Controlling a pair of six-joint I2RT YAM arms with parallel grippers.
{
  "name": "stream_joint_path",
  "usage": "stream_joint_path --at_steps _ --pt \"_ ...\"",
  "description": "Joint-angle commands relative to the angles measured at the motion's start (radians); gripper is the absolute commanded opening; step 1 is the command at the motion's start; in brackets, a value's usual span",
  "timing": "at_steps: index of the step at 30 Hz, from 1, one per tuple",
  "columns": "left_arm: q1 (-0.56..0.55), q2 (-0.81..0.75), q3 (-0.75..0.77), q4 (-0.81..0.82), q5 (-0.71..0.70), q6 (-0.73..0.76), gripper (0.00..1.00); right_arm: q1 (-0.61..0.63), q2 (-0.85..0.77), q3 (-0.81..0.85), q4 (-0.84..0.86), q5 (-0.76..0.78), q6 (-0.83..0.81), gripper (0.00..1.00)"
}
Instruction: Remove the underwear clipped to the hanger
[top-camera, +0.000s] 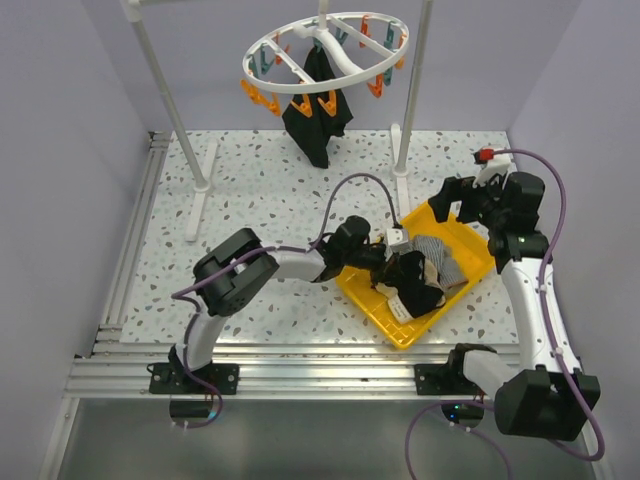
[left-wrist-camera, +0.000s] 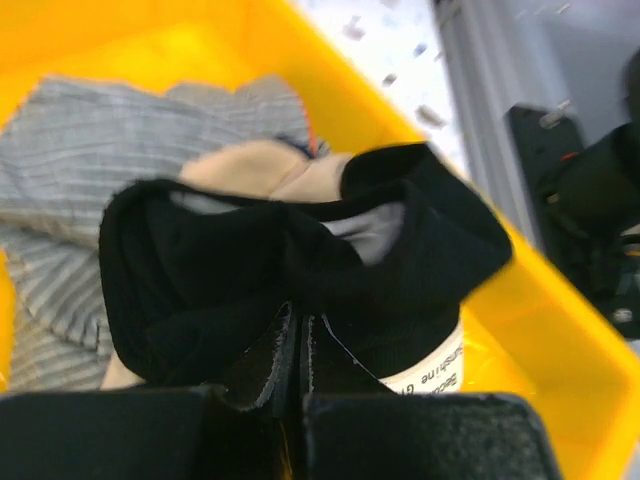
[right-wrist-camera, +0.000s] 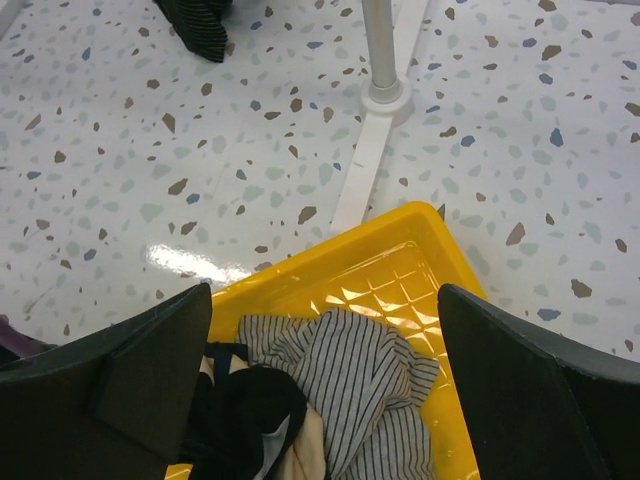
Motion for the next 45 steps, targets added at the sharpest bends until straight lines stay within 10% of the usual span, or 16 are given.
stream_joint_path --at_steps 1,7,12,23,31,45 --pt "-0.025 0.056 0.070 -0.199 -0.158 0.140 0.00 -0.005 -0.034 0.027 0.020 -0.003 0.018 0.99" --pt "-0.039 0.034 0.041 -0.164 -0.215 0.165 0.06 -0.006 -0.035 0.034 0.009 -0.088 -0.011 0.99" --pt "-0.041 -0.144 -0.037 0.009 -0.241 0.106 0.58 -0.005 -0.061 0.054 0.014 -0.243 -0.117 0.99" --pt "-0.041 -0.417 -0.195 0.086 -0.261 0.120 1.00 0.008 0.027 0.205 0.046 -0.625 -0.249 0.99" --pt "-0.039 -0.493 -0.307 0.032 -0.323 0.135 1.00 0.060 0.112 0.332 0.043 -0.626 -0.274 0.99" --pt "0.083 -1.008 -0.620 -0.273 -0.917 -0.110 1.00 0.449 0.311 0.755 -0.054 -0.394 -0.809 0.99"
